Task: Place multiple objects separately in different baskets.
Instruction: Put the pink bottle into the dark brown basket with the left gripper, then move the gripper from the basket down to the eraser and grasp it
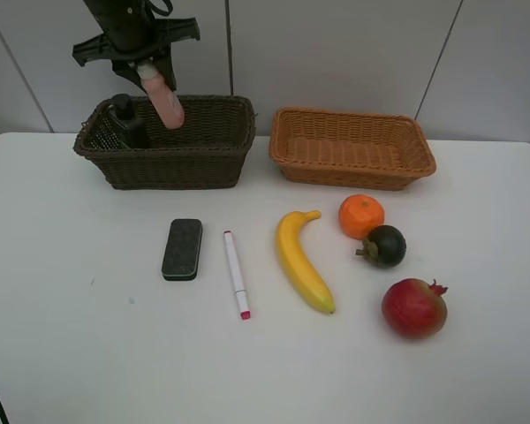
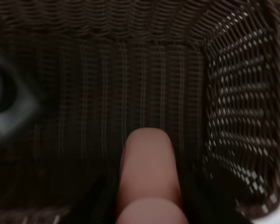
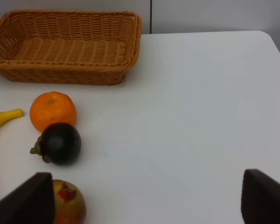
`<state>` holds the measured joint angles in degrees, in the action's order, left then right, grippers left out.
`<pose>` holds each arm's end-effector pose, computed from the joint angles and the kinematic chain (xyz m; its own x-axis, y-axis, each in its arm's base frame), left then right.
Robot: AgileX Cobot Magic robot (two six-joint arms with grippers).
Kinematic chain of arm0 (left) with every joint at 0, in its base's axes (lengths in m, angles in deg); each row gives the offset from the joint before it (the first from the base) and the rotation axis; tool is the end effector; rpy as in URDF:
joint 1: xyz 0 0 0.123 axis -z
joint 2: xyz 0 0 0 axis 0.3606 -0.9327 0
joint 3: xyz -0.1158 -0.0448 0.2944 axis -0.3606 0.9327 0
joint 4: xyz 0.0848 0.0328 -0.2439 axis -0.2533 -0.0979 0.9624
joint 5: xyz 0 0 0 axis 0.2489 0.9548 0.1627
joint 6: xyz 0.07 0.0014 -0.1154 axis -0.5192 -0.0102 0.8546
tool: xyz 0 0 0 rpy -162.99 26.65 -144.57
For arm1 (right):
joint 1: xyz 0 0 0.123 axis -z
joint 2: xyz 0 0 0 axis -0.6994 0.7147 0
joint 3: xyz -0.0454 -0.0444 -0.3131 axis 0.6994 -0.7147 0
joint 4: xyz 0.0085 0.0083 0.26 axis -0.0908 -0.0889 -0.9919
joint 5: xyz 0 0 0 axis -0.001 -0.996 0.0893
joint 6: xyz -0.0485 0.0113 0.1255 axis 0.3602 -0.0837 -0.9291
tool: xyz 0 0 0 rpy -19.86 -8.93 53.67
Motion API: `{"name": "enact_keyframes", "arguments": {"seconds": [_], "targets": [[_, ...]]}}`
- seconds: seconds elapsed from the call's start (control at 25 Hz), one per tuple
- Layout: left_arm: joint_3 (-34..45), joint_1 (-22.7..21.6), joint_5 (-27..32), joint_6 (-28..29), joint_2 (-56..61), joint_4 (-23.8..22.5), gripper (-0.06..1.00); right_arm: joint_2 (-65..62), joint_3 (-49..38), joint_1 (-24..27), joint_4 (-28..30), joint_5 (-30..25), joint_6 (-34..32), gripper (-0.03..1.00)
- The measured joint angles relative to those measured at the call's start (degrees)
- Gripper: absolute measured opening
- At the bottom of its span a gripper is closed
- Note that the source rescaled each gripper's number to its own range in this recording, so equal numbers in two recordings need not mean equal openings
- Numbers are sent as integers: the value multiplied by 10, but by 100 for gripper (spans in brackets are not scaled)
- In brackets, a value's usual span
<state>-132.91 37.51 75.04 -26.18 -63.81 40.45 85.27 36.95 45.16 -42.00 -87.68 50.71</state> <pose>0.5074 -0.1567 0.2423 -0.9039 -0.1622 -0.3958 -0.0729 0.9702 -0.2311 0.0049 -0.0056 0.2632 -0.4538 -0.0075 -0.8911 0.0439 0.9986 -0.0307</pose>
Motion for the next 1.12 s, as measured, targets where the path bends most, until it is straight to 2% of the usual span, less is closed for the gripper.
{"name": "enact_keyframes", "arguments": {"seconds": [0.16, 0.24, 0.36, 0.44, 0.52, 0.72, 0.88, 0.96, 1.12], "targets": [[-16, 0, -16, -15, -49, 0, 28, 0, 0, 0, 0, 0, 1, 80], [-17, 0, -18, -19, -60, -2, 42, 0, 0, 0, 0, 0, 1, 80], [-18, 0, -20, -19, -62, -9, 76, 0, 0, 0, 0, 0, 1, 80], [-20, 0, -23, -20, -62, -11, 86, 0, 0, 0, 0, 0, 1, 80], [-29, 0, -13, -19, -62, -10, 89, 0, 0, 0, 0, 0, 1, 80], [-98, 0, 100, -17, -56, 14, 90, 0, 0, 0, 0, 0, 1, 80], [-103, 9, 110, -17, -21, 32, 90, 0, 0, 0, 0, 0, 5, 80], [-83, 19, 110, -16, 3, 34, 90, 0, 0, 0, 0, 0, 5, 80], [30, 60, 109, -17, 71, 36, 90, 0, 0, 0, 0, 0, 5, 80]]}}
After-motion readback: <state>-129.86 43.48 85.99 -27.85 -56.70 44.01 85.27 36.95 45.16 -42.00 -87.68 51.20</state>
